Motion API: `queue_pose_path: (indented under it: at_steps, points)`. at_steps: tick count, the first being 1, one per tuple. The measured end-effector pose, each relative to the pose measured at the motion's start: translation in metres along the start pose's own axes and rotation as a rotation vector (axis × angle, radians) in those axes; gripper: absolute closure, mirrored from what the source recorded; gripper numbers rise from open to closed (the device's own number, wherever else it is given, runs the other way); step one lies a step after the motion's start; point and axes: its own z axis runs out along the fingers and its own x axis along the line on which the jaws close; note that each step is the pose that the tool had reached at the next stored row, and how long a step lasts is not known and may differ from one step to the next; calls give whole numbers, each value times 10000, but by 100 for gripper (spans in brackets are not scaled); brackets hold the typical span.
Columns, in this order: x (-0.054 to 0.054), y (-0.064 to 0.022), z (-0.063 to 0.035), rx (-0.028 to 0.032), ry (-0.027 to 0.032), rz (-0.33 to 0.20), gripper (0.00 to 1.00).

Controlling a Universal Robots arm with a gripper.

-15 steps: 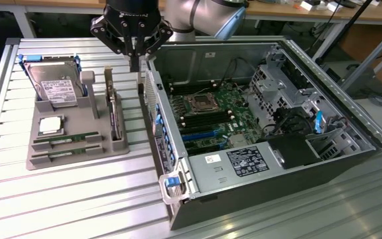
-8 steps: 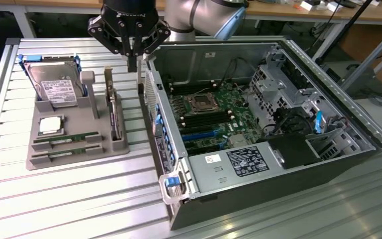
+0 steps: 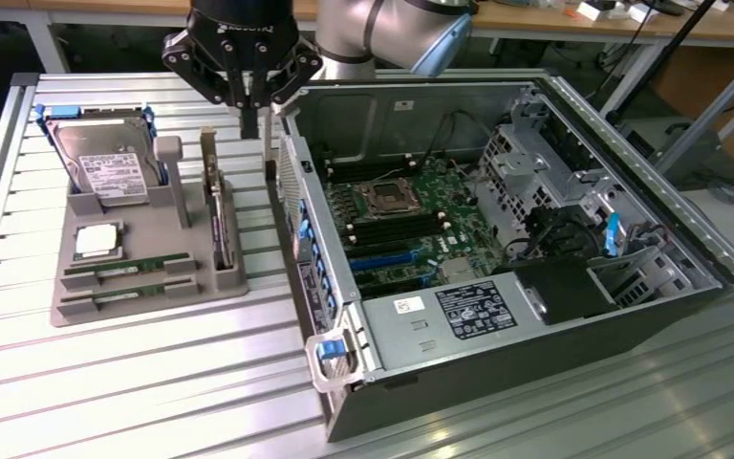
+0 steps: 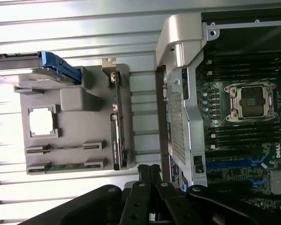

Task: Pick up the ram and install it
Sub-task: 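Reach for the ram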

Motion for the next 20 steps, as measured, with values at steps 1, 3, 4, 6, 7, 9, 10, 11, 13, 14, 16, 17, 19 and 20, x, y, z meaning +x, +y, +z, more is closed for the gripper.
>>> queue_pose_path:
  at_steps: [1,3,4,6,7,9,10,11,13,14,16,17,19,20]
  points:
    - [4,0,0,0,0,0,90]
    - [28,-2,-1,0,0,0,90]
    - [39,-3,-1,0,0,0,90]
    - [60,-4,-2,0,0,0,90]
    - [66,-5,-2,-1,0,0,90]
    - [82,-6,-2,0,0,0,90]
    - [91,-7,-2,0,0,0,90]
    - [101,-8,-3,0,0,0,90]
    - [115,-9,-3,0,0,0,90]
    - [130,-10,-3,0,-1,0,90]
    - [145,-11,-4,0,0,0,90]
    - [151,-11,-4,0,0,0,90]
    - [165,-12,-5,0,0,1,90]
    - [172,-13,-5,-1,0,0,90]
